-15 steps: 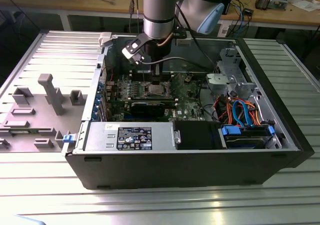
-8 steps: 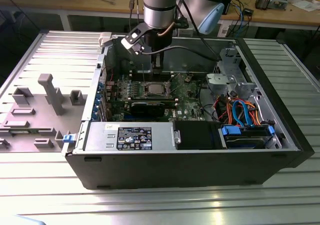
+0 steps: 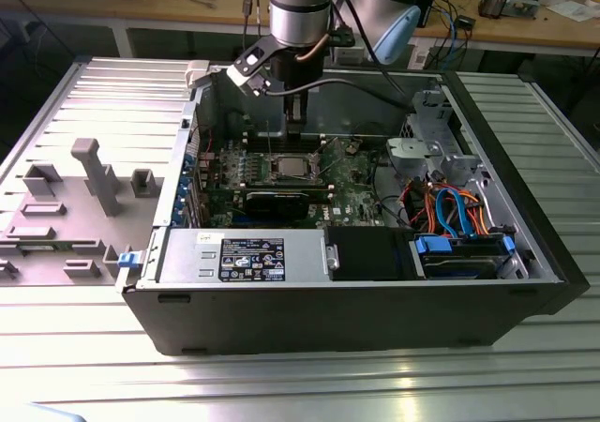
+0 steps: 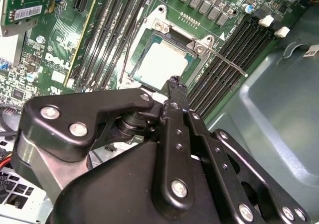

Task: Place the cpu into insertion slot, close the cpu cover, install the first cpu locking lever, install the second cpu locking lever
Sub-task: 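Close the cpu cover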

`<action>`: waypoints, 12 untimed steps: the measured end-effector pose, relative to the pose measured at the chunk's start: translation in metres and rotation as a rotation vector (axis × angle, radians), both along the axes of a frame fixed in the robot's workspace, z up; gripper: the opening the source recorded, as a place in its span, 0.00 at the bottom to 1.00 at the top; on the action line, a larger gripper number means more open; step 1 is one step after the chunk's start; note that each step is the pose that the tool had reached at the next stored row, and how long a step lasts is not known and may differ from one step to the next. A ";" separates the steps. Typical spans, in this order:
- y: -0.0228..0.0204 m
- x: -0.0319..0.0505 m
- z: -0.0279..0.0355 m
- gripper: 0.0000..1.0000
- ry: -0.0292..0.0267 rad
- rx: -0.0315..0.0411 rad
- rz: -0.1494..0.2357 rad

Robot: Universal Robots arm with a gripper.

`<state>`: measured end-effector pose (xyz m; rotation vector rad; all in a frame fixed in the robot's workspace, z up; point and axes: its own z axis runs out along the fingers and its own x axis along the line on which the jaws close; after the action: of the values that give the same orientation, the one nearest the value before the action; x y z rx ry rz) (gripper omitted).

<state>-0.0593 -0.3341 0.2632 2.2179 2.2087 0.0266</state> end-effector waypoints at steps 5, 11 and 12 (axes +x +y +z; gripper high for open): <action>0.0000 0.0004 0.0002 0.11 0.0000 0.0000 0.000; 0.0000 0.0004 0.0016 0.11 0.0000 -0.0001 0.000; 0.0000 0.0004 0.0026 0.11 0.0000 -0.0001 0.000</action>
<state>-0.0589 -0.3341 0.2658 2.2178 2.2087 0.0266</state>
